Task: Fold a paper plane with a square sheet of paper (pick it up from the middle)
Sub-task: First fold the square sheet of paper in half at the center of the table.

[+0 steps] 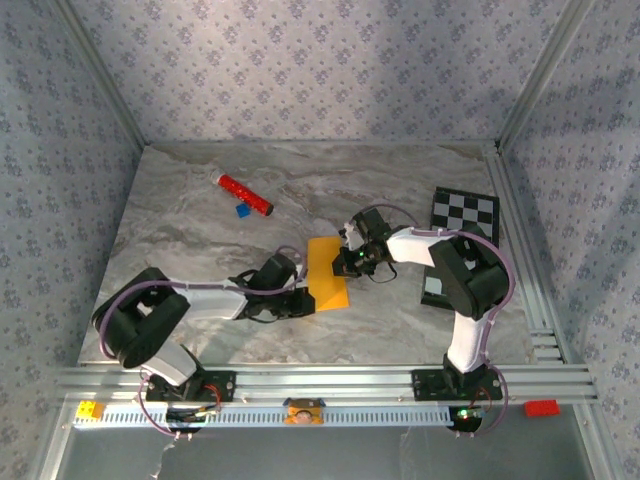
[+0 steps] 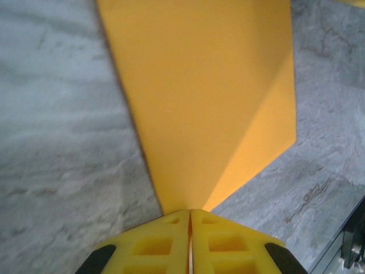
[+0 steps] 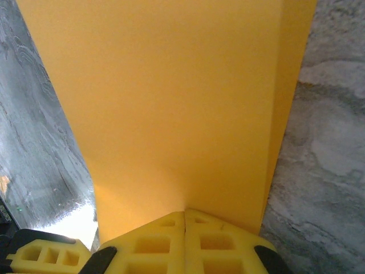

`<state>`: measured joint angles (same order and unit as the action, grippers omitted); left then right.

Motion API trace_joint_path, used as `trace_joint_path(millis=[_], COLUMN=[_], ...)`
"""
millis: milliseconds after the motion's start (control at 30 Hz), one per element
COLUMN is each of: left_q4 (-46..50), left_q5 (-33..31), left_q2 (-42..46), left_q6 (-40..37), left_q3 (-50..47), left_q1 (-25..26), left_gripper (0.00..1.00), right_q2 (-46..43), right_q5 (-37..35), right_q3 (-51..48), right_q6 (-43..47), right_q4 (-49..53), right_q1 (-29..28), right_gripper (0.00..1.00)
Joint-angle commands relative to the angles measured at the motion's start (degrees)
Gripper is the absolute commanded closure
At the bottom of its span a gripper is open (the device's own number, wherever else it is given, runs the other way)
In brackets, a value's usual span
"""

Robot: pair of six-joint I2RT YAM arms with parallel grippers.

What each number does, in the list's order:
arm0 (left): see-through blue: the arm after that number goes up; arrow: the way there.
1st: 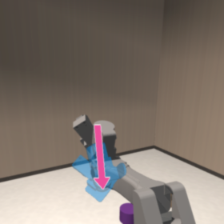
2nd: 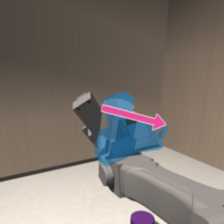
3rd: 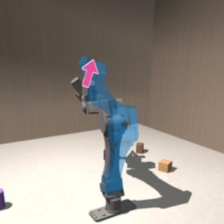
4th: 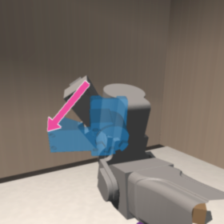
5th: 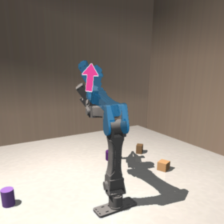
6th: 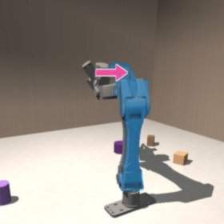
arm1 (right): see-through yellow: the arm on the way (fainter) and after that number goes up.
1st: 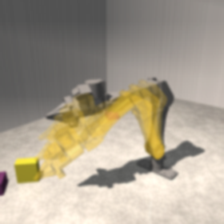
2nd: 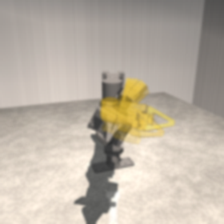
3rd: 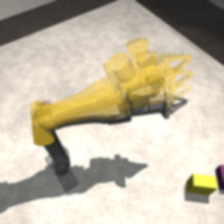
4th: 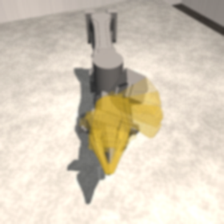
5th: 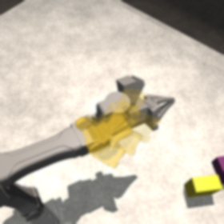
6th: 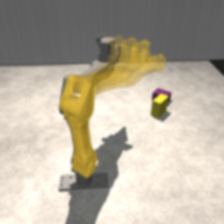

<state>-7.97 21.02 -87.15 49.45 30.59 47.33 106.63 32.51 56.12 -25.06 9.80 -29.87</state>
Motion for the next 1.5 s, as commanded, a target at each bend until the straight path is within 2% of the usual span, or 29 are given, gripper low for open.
trace_joint_path(millis=[0,167,267,400,633,967,1067,1167,1467], left_q4=[6.71,6.85,4.72,4.74,6.02,0.28,-2.22,-7.09,9.07], left_q5=[-0.04,-2.13,1.39,4.52,8.41,6.97,5.11,5.92,5.28], left_q2=[3.42,10.03,9.89,4.29,-7.92,-16.38,-17.12,-17.05,-13.65], left_q6=[-1.45,-1.73,-1.99,-2.81,-6.03,-4.15,-2.3,0.94,-7.51], left_q3=[-1.34,0.53,3.5,10.44,19.71,18.94,15.99,12.08,21.72], left_q1=[0.62,-1.26,-5.85,-11.1,-12.7,-13.62,-13.74,-13.89,-14.49], left_gripper=[0.91,0.9,0.9,0.9,0.91,0.92,0.93,0.93,0.91], right_q2=[3.13,3.41,3.49,3.83,4.27,4.24,4.18,4.2,4.02], right_q5=[-7.82,-7.66,-7.3,-6.62,-6.29,-6.5,-6.59,-7.02,-7.11], right_q3=[-2.96,-2.27,-2.03,-1.2,-0.04,-0.27,-0.72,-0.96,-1.19], right_q6=[0.36,1.04,1.58,2.53,3.17,2.96,2.93,2.91,2.74], right_q4=[7.62,8.26,8.48,9.23,10.52,10.58,10.23,10.39,10.15], right_q1=[0.6,0.6,0.69,0.69,0.69,0.6,0.6,0.6,0.61], right_gripper=[1.0,1.0,1.0,1.0,1.0,1.0,1.0,1.0,1.0])
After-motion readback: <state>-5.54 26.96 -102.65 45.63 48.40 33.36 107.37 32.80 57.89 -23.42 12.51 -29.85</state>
